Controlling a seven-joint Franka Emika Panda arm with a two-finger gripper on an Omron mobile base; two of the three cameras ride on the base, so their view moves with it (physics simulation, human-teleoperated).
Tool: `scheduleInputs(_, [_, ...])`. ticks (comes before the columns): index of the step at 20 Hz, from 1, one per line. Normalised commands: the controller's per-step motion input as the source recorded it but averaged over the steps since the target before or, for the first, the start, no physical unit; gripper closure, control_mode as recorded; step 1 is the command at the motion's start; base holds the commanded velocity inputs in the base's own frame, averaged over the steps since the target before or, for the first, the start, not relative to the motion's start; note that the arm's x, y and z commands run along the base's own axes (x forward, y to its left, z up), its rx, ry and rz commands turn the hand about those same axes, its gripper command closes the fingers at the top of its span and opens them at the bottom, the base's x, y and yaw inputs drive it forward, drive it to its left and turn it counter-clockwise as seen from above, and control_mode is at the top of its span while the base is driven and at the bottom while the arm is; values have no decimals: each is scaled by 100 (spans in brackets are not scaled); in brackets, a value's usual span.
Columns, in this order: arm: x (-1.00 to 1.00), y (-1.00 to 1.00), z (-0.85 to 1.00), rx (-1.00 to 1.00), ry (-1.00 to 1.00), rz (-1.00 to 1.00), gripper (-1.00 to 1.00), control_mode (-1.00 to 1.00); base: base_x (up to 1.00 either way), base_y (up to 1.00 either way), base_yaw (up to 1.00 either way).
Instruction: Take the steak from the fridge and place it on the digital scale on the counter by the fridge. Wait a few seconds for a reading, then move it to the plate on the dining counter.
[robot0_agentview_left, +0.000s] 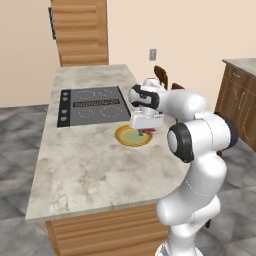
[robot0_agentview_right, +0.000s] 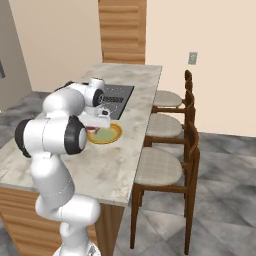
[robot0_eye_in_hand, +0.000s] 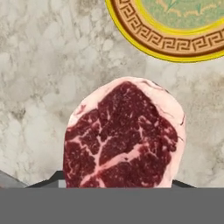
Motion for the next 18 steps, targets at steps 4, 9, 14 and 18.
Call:
scheduleInputs(4, [23, 0, -17, 0, 3, 0, 100, -100, 0, 0, 0])
scheduleInputs(9, [75, 9, -39, 3, -12, -2, 100, -100, 0, 0, 0])
scheduleInputs(14, [43, 0, -11, 0, -2, -2, 100, -100, 0, 0, 0])
scheduleInputs(18, [45, 1, -15, -2, 0, -2, 100, -100, 0, 0, 0])
